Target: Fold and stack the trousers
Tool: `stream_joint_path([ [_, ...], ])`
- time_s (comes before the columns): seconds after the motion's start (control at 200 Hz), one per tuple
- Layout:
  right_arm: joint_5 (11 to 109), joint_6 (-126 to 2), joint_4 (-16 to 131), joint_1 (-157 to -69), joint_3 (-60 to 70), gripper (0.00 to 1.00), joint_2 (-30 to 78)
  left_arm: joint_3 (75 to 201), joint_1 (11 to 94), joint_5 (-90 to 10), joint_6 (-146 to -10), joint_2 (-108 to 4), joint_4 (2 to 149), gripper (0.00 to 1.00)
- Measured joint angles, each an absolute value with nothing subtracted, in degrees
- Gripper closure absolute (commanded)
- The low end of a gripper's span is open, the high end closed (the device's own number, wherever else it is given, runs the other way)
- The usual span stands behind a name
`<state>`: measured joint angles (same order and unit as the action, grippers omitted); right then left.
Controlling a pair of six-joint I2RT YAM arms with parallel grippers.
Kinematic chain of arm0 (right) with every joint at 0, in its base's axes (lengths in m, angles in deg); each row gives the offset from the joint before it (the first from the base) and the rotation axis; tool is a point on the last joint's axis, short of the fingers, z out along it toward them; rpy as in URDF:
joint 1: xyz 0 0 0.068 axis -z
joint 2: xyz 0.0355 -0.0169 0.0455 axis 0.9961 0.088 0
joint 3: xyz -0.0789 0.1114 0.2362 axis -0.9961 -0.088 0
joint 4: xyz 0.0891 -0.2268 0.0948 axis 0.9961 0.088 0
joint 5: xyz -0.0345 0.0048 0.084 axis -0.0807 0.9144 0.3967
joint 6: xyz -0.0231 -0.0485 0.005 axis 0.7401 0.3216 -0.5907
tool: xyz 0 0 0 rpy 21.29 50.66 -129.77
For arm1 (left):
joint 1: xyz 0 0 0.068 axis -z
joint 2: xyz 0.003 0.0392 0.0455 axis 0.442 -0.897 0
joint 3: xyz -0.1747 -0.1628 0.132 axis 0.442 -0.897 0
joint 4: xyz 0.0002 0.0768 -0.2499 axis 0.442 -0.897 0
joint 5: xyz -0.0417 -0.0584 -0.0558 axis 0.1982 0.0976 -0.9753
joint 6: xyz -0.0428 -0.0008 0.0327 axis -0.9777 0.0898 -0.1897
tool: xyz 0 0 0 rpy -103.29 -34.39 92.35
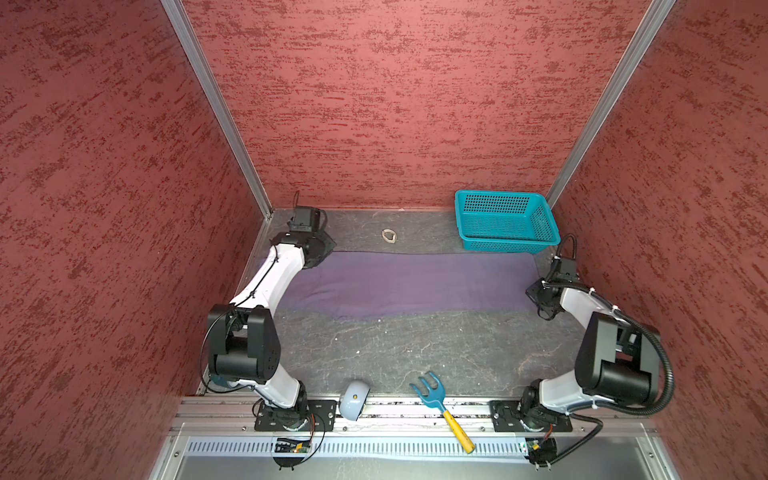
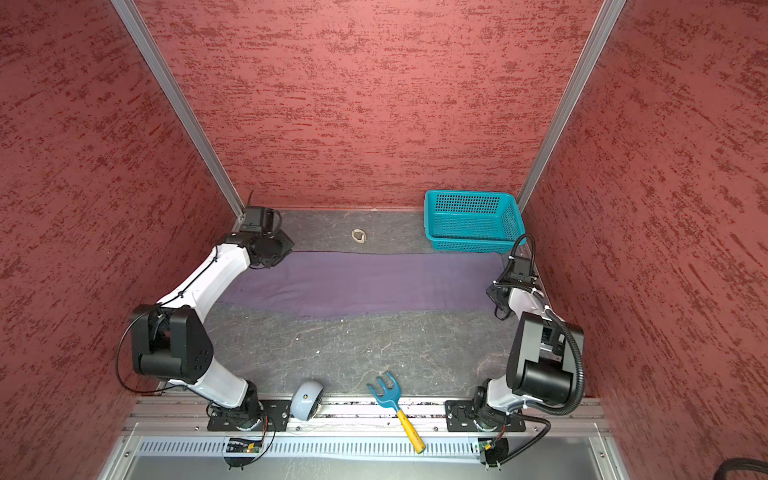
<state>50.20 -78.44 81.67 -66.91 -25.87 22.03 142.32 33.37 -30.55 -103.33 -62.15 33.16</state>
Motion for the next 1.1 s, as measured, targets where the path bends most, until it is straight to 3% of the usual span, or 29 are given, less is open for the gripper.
stream_joint_path([
  [0.14, 50.9, -77.5, 81.8, -66.9, -26.7, 0.84, 22.0, 143.4, 38.0, -32.2, -101.4, -64.4, 34.1, 0.66],
  [0.24, 50.8, -76.3, 81.8, -66.9, -26.7, 0.75, 21.9, 144.1, 41.0, -32.8, -101.0, -66.2, 35.6, 0.65],
  [0.421, 51.0, -75.4, 81.3, -66.9, -26.9, 0.76, 21.9, 150.0, 49.6, -34.0, -99.9, -72.5, 36.6, 0.68],
  [0.596, 51.4, -75.2, 78.5, -66.9, -29.7, 0.75, 21.6, 157.9, 56.7, -36.0, -96.8, -78.8, 36.9, 0.57],
  [0.922, 52.5, -75.2, 74.5, -66.8, -34.9, 0.73, 16.3, 164.3, 65.0, -38.1, -95.5, -84.9, 39.7, 0.55],
  [1.097, 52.8, -75.8, 74.2, -66.0, -36.1, 0.45, 14.4, 165.5, 68.1, -39.9, -95.5, -90.5, 40.9, 0.55],
])
